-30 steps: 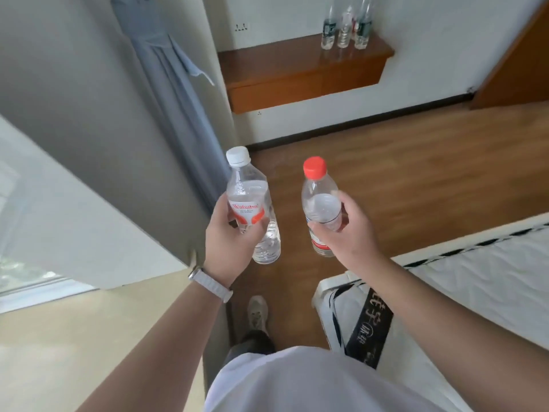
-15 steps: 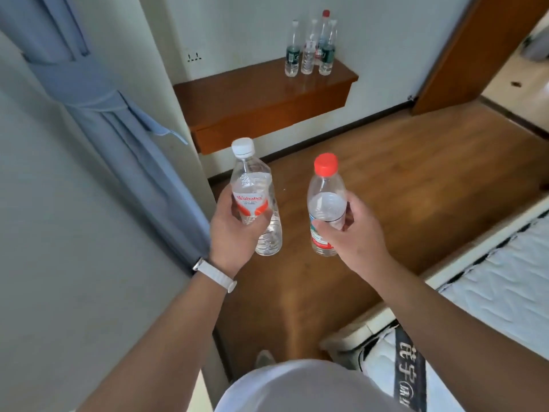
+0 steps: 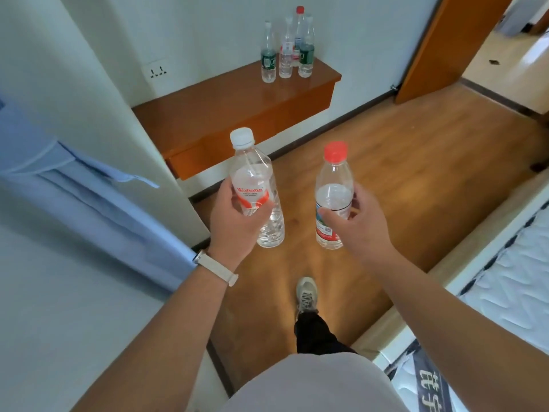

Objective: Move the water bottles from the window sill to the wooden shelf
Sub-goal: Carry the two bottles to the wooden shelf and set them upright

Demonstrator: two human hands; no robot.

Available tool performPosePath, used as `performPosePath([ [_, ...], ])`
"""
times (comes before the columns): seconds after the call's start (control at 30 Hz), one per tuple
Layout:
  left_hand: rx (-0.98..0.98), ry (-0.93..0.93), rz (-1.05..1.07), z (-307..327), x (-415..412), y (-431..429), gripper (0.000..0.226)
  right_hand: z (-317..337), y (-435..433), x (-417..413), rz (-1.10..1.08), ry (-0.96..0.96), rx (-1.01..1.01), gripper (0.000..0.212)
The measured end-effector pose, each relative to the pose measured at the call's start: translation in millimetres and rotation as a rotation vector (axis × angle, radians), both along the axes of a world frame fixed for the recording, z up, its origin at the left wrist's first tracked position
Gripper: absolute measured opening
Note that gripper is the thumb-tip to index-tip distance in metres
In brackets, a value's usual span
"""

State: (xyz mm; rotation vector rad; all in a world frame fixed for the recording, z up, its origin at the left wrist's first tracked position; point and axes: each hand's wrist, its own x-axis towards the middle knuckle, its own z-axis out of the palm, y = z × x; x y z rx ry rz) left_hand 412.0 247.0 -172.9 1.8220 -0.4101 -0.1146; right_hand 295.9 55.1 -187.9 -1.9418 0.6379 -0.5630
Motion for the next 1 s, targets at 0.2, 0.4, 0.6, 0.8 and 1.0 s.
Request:
performPosePath([
  [0.2,0.069,0.011,0.075,1,83,-52,0.063,-13,-55,82,0.028,-0.001,0.092,0.048],
  [0.4,0.103,0.028,0.073,22,157,-131,0.062,-2,-144,156,0.034,-0.008,0.095,0.052],
  [0.6,0.071,-0.014,0.106,38,215,-186,0.063,14,-204,231,0.031,-0.011,0.031,0.066],
  [0.8,0.054,-0.047,0.092,29,282,-212,0.061,5,-230,285,0.002,0.010,0.018,0.058],
  [1.0,-0.021,-0.058,0.029,4,367,-246,0.060,-23,-256,357,-0.045,0.054,0.057,0.050],
])
